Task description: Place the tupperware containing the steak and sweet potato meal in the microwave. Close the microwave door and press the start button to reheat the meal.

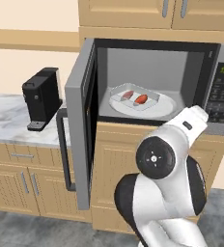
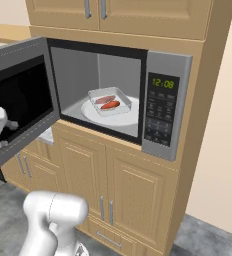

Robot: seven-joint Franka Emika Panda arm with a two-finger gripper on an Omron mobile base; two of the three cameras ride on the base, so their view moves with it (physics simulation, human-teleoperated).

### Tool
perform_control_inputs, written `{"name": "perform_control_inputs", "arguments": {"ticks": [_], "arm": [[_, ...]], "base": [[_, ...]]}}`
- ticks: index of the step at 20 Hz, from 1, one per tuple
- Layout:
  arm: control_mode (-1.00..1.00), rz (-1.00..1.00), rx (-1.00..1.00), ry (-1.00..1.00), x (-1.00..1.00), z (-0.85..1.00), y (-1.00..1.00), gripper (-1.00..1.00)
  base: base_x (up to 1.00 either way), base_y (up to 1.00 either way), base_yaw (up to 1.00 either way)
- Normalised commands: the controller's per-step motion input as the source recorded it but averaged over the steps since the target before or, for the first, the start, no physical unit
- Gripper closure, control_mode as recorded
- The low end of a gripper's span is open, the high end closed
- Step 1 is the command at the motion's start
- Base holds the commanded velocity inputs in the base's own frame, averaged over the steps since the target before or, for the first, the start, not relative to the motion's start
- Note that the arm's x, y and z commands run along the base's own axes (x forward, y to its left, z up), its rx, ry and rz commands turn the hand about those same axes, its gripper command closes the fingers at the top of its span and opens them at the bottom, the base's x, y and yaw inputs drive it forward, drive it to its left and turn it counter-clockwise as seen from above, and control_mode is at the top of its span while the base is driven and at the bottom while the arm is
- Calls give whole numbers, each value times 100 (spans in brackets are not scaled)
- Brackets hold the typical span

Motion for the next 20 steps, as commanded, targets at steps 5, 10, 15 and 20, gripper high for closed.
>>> {"name": "perform_control_inputs", "arguments": {"ticks": [5,10,15,20], "arm": [[-100,0,-26,0,-42,2,95,-100],[-100,0,-29,1,-20,0,100,-100],[-100,0,-27,4,-2,0,100,-100],[-100,0,-24,5,0,0,94,-100]], "base": [[0,0,0],[0,0,0],[0,0,0],[0,0,0]]}}
